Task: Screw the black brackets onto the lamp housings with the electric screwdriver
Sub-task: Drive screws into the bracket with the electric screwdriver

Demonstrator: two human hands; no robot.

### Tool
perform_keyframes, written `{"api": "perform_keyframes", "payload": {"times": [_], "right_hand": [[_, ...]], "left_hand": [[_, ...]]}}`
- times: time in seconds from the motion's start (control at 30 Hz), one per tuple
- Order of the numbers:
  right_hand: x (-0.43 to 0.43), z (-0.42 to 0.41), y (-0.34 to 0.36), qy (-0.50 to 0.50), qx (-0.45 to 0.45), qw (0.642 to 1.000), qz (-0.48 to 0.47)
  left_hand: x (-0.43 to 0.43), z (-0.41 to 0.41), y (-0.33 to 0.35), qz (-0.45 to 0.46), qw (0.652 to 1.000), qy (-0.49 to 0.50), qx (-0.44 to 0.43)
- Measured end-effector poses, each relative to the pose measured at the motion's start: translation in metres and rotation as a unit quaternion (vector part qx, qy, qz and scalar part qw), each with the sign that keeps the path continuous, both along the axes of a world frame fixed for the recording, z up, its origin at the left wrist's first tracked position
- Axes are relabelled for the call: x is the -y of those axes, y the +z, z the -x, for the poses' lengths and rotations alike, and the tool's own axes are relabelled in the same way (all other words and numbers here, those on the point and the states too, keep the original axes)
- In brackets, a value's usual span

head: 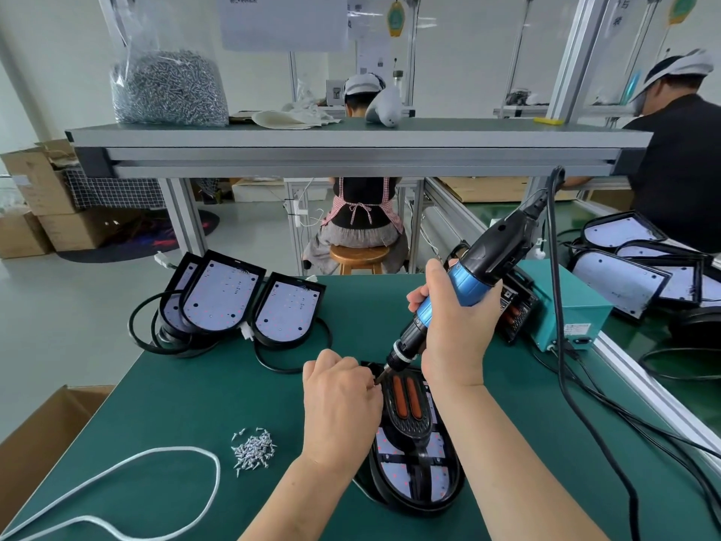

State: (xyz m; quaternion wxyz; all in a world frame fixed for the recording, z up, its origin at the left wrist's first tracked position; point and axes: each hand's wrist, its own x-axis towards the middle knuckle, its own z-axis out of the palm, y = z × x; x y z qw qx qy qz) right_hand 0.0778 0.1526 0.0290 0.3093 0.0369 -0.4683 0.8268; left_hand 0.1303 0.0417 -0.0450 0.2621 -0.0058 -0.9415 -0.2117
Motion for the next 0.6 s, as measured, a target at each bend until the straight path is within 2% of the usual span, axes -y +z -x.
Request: {"api": "perform_keyframes", "payload": {"times": [0.6], "right_hand": [[-0.001,0.003,-0.009,-0.039,0.04,0.997,0.044]], "left_hand": [[0.0,0.002,-0.011,0.043,0.997,0.001,-0.06]]}}
